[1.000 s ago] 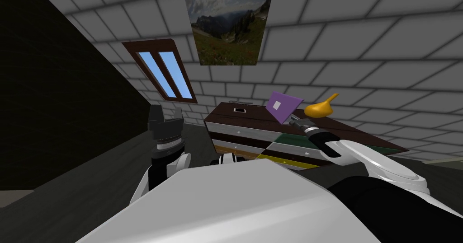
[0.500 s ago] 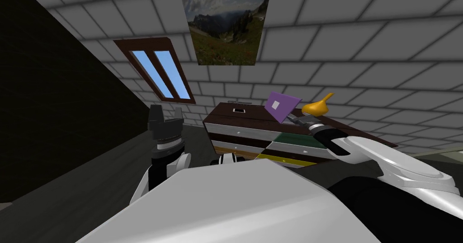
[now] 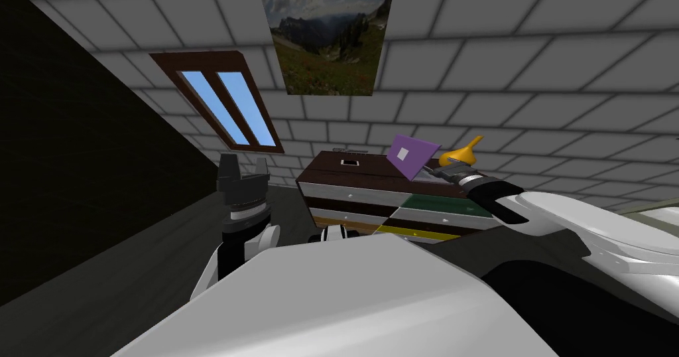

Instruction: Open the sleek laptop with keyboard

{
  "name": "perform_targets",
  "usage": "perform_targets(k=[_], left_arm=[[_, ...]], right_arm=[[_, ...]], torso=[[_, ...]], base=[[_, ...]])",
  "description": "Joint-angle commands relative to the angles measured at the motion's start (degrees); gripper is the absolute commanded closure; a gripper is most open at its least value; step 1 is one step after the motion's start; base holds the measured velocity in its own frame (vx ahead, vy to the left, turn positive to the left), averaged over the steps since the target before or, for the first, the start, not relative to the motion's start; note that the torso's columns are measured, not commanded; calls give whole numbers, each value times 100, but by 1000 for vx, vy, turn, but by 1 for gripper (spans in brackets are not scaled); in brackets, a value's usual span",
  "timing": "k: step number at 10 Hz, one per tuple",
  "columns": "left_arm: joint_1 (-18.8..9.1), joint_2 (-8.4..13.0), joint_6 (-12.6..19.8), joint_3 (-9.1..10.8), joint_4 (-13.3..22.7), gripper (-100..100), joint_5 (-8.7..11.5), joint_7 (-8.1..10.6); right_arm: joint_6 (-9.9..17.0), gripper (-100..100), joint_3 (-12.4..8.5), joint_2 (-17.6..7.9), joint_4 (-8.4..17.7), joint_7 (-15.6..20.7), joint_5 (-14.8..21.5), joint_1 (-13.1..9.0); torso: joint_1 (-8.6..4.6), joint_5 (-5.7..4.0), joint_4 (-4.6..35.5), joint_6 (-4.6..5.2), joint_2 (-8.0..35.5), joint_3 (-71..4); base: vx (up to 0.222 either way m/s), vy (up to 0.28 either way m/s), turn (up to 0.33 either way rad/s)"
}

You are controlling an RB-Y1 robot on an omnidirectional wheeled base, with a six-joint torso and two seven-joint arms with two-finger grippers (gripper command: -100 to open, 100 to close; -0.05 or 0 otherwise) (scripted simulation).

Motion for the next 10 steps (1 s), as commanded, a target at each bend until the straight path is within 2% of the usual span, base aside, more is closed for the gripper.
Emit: perform_targets(k=[1,7,8,9,10], left_arm=[[0,0,0,0,0,0,0,0],[0,0,0,0,0,0,0,0],[0,0,0,0,0,0,0,0],[0,0,0,0,0,0,0,0],[0,0,0,0,0,0,0,0]], right_arm=[[3,-100,-190,-263,-5,-16,18,162],[96,-100,-720,-958,-109,-94,29,690],[107,-100,-786,-1045,-120,-104,30,756],[63,-100,-785,-970,-109,-99,25,741],[61,-100,-883,-1091,-58,-157,-21,808]], torso=[[1,0,-1,0,-1,-1],[1,0,0,1,1,0],[2,1,0,0,2,1],[2,1,0,-1,2,1],[-5,-2,1,0,5,3]], base=[[18,25,-42],[22,23,-63],[19,29,-40],[8,13,-5],[90,-2,-24]])
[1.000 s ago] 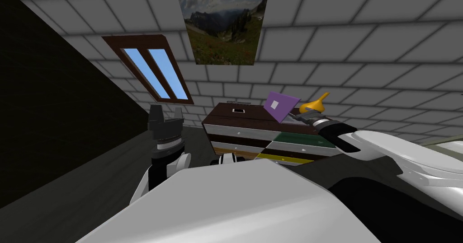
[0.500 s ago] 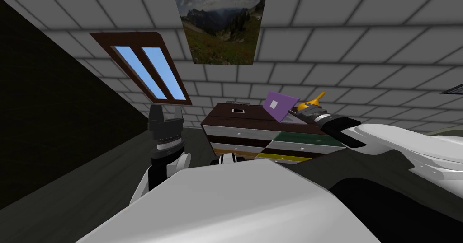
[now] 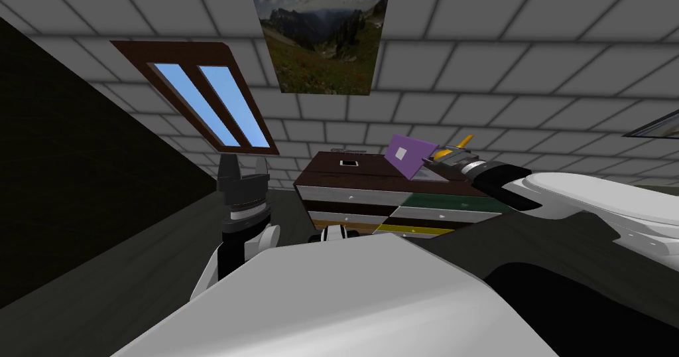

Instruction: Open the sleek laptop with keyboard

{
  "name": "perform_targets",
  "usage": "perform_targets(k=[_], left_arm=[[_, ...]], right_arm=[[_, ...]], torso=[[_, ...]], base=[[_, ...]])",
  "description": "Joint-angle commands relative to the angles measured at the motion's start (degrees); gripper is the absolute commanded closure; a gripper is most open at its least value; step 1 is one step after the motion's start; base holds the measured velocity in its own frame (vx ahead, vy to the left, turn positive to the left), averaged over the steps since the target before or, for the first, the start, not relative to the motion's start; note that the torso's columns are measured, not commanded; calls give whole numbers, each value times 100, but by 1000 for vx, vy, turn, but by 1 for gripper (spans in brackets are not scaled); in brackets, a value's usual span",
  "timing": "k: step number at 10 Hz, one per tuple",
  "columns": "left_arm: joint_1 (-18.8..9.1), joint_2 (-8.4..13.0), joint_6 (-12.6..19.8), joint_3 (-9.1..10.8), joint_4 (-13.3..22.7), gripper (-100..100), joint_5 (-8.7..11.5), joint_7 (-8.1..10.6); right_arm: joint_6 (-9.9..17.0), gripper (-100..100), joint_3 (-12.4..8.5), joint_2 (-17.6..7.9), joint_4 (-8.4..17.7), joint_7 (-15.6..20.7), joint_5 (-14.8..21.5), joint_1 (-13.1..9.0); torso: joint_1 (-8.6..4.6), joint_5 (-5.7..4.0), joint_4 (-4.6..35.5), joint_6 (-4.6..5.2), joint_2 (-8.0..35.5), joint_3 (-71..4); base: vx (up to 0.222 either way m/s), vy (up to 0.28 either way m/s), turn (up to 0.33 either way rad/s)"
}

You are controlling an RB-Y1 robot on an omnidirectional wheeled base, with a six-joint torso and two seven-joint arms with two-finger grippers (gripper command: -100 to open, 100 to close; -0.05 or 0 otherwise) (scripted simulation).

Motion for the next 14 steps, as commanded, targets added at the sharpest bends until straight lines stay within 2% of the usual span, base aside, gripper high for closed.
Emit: perform_targets(k=[1,2,3,11,12,14], left_arm=[[1,0,0,0,0,0,0,0],[0,0,0,0,0,0,0,0],[0,0,0,0,0,0,0,0],[0,1,0,0,0,0,0,0],[0,1,0,1,0,0,0,0],[-1,0,0,0,0,0,0,0]], right_arm=[[0,-100,-58,-69,25,-28,-30,48],[1,100,-68,-77,28,-38,-34,53],[-87,100,-23,-57,143,-235,-245,-21],[-427,100,137,26,618,-1027,-1090,-320],[-390,100,147,17,566,-951,-1019,-312],[-528,100,336,195,763,-1197,-1298,-493]], torso=[[-4,0,-6,0,-23,-14],[2,1,0,0,2,-1],[2,3,4,2,8,4],[2,3,-4,-1,-13,-10],[-7,-1,-4,1,-14,-10],[-10,-6,-10,-5,-20,-14]], base=[[-5,13,-35],[0,0,0],[-15,-36,34],[-25,-71,22],[-12,-30,2],[-25,-52,73]])
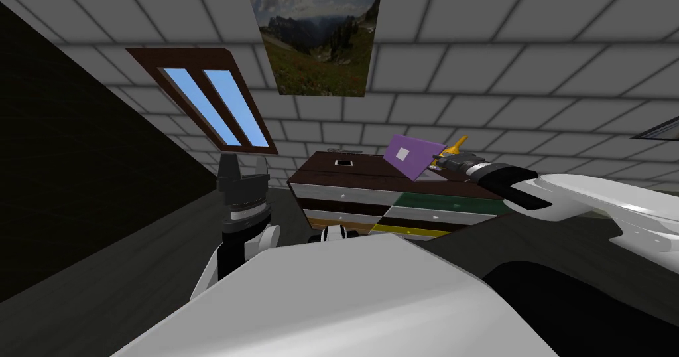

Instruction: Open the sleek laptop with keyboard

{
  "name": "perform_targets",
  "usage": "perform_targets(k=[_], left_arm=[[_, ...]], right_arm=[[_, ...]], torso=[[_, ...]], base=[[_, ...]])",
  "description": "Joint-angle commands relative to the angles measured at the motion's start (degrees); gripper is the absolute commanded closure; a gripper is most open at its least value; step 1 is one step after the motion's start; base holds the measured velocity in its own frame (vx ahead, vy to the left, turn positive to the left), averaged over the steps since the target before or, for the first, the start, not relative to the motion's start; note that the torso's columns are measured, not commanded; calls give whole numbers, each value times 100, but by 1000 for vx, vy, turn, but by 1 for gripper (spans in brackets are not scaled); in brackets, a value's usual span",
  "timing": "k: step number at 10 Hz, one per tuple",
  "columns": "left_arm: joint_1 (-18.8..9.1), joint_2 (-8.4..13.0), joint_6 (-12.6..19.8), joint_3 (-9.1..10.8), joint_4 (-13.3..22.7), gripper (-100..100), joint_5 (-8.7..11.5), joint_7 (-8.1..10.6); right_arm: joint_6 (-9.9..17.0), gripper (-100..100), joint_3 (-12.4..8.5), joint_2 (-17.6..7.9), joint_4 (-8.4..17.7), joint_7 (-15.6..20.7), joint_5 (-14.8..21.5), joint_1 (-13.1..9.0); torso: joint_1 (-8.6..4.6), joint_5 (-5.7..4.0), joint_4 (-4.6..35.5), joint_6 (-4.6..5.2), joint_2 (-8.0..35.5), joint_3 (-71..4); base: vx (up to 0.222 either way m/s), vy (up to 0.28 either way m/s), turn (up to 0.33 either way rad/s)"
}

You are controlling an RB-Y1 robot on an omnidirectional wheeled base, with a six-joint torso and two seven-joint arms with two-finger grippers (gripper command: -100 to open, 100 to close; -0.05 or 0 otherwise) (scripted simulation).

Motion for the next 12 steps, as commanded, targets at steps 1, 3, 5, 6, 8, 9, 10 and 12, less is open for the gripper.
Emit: perform_targets(k=[1,3,5,6,8,9,10,12], left_arm=[[0,0,0,0,0,0,0,0],[0,1,0,1,0,0,0,0],[0,0,0,0,0,0,0,0],[0,0,0,0,0,0,0,0],[0,0,0,0,0,0,0,0],[0,0,0,0,0,0,0,0],[0,0,0,0,0,0,0,0],[1,0,0,0,0,0,0,0]], right_arm=[[-182,100,251,248,256,-299,-343,-227],[-267,100,376,365,383,-448,-521,-342],[-396,100,565,541,573,-670,-787,-515],[-385,100,505,469,548,-593,-715,-592],[-530,100,748,734,810,-785,-949,-822],[-567,100,833,821,890,-844,-1022,-886],[-605,100,918,909,970,-903,-1096,-951],[-680,100,1088,1084,1130,-1022,-1243,-1080]], torso=[[-18,-7,-1,4,-3,-2],[-52,-27,-7,11,-9,-4],[-64,-54,-24,20,-19,-4],[-86,-73,-33,25,-27,-6],[-62,-65,-35,6,-24,-4],[-73,-78,-41,6,-28,-5],[-82,-84,-43,14,-33,-7],[-103,-94,-45,22,-38,-10]], base=[[-40,-90,94],[-29,-94,80],[-19,-75,72],[-8,-27,17],[-40,-56,94],[-42,-58,87],[-30,-45,66],[-35,-39,54]])
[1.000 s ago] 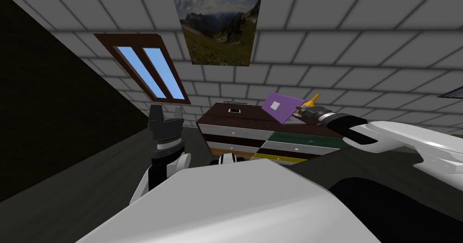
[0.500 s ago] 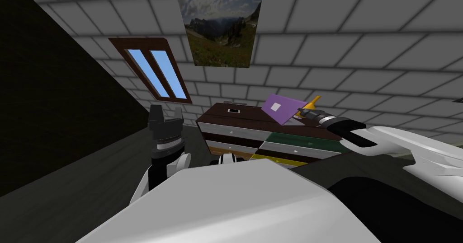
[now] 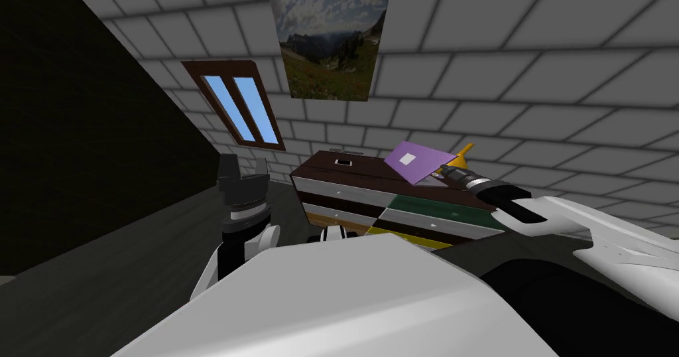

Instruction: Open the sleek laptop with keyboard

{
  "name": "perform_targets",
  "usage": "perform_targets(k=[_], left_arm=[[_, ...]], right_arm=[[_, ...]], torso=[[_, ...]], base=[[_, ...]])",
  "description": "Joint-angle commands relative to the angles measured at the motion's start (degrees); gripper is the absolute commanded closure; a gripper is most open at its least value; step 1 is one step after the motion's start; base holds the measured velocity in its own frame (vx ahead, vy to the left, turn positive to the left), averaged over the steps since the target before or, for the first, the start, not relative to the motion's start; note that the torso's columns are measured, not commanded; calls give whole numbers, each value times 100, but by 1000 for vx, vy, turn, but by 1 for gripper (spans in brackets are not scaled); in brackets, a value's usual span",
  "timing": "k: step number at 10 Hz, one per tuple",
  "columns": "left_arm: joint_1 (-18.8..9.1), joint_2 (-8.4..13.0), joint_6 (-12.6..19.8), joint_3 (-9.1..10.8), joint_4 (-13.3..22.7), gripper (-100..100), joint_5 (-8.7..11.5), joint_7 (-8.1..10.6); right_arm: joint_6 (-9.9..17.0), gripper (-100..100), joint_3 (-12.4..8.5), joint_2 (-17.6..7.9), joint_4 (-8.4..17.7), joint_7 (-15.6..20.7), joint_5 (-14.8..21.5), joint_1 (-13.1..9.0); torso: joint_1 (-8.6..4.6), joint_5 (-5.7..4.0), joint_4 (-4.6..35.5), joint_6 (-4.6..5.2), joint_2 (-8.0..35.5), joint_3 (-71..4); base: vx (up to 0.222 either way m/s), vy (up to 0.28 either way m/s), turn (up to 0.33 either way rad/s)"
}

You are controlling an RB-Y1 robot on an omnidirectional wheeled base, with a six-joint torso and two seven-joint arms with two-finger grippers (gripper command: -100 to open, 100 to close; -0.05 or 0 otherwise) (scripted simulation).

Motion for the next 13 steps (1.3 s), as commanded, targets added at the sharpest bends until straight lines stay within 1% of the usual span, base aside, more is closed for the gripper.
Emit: perform_targets(k=[1,3,4,5,7,9,13], left_arm=[[0,1,0,1,0,0,0,0],[0,1,0,1,0,0,0,0],[0,0,0,0,0,0,0,0],[1,0,0,0,0,0,0,0],[0,0,0,0,0,0,0,0],[0,0,0,0,0,0,0,0],[0,0,0,0,0,0,0,0]], right_arm=[[-86,100,303,251,263,-164,-190,-115],[-161,100,473,426,423,-283,-337,-244],[-132,100,433,366,396,-239,-287,-228],[-43,-100,481,347,320,-95,-122,-198],[69,-100,515,310,216,61,55,-153],[210,-100,556,262,81,257,279,-93],[552,-100,653,133,-267,735,830,63]], torso=[[22,35,20,-16,11,0],[113,99,50,-18,47,17],[134,108,54,-17,55,22],[146,114,55,-15,56,21],[151,124,61,-33,59,21],[141,113,55,-21,54,19],[109,100,54,-16,56,22]], base=[[-42,-58,54],[-25,-68,73],[-7,-31,16],[-13,-26,11],[-16,-32,14],[-14,-19,29],[-19,-29,22]])
